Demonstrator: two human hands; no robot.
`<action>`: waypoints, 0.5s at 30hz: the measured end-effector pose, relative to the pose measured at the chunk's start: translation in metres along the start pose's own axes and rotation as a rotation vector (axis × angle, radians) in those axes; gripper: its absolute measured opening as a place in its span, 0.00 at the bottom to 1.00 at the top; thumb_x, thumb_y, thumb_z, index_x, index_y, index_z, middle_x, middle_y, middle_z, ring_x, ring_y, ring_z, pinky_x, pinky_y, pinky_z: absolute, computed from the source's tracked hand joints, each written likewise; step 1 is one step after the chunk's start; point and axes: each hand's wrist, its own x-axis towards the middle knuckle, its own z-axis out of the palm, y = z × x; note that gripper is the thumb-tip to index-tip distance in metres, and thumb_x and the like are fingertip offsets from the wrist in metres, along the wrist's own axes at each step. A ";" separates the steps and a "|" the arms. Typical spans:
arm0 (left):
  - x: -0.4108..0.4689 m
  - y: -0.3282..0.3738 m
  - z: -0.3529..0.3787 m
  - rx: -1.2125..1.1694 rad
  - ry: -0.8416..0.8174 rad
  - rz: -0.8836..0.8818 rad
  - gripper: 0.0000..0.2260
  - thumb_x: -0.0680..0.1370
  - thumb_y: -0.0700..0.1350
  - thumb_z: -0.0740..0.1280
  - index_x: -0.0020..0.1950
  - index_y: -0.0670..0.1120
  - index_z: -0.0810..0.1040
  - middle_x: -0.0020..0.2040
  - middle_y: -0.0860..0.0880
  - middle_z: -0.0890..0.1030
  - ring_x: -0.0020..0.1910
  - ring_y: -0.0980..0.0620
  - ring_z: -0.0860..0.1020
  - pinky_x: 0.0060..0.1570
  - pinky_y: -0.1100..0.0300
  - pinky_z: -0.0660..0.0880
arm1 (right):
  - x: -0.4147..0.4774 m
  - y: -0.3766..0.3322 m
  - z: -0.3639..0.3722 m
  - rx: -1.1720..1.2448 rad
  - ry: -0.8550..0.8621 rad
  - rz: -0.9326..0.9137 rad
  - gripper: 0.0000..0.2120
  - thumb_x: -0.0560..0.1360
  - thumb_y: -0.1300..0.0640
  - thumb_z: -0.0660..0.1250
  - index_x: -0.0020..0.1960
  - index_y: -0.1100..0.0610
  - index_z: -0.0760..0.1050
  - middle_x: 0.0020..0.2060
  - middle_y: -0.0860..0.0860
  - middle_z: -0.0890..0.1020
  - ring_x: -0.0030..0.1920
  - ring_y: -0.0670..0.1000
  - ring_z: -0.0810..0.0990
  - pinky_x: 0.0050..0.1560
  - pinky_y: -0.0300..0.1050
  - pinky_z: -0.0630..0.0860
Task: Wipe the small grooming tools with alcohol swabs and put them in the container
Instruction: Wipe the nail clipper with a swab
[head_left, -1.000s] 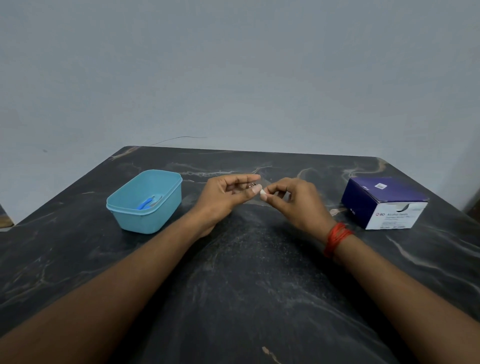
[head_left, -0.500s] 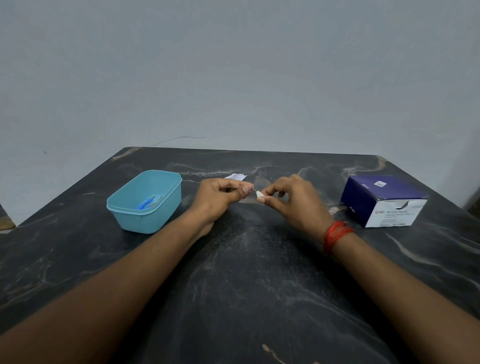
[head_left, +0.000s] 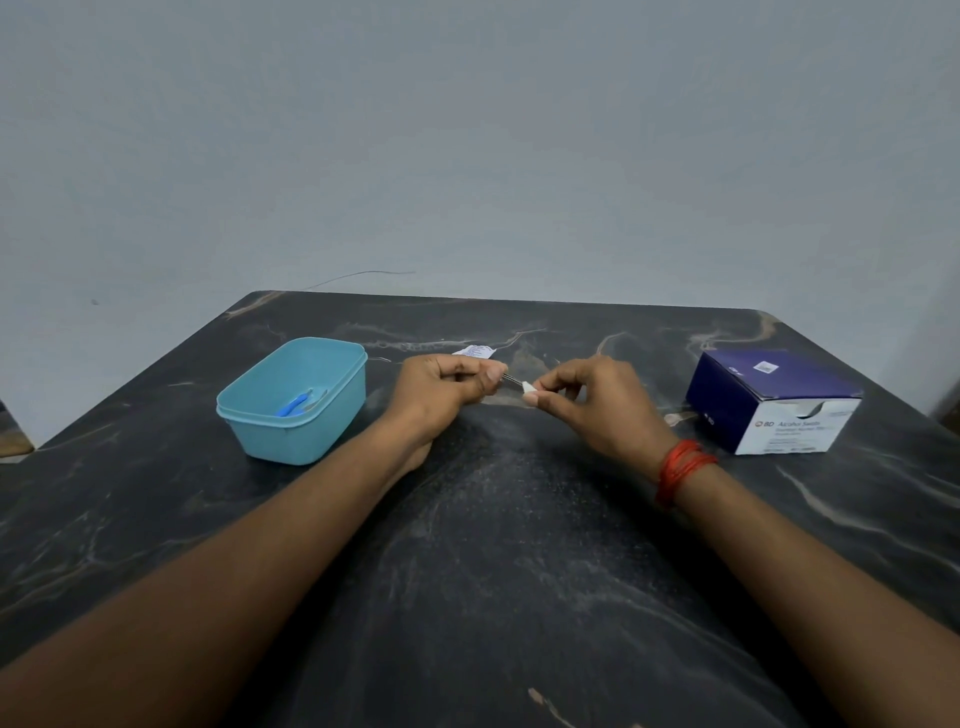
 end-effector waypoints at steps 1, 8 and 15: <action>0.001 0.000 0.000 -0.005 0.009 -0.007 0.03 0.72 0.39 0.75 0.46 0.43 0.86 0.40 0.49 0.86 0.40 0.58 0.83 0.46 0.65 0.80 | 0.000 0.001 -0.002 0.009 -0.009 0.011 0.06 0.73 0.47 0.74 0.45 0.48 0.86 0.36 0.43 0.83 0.38 0.44 0.78 0.38 0.38 0.71; -0.002 -0.002 0.000 0.127 -0.063 0.078 0.03 0.72 0.38 0.76 0.43 0.44 0.85 0.37 0.52 0.86 0.39 0.58 0.83 0.45 0.66 0.79 | 0.002 0.001 -0.005 0.095 0.129 -0.047 0.07 0.75 0.49 0.72 0.47 0.52 0.85 0.38 0.42 0.84 0.37 0.46 0.79 0.36 0.31 0.70; -0.008 -0.003 0.007 0.373 -0.219 0.199 0.06 0.70 0.44 0.79 0.43 0.44 0.87 0.41 0.48 0.87 0.42 0.52 0.84 0.50 0.57 0.80 | 0.002 -0.003 0.000 0.265 0.069 -0.057 0.04 0.75 0.52 0.73 0.45 0.51 0.86 0.40 0.43 0.86 0.36 0.43 0.79 0.39 0.33 0.71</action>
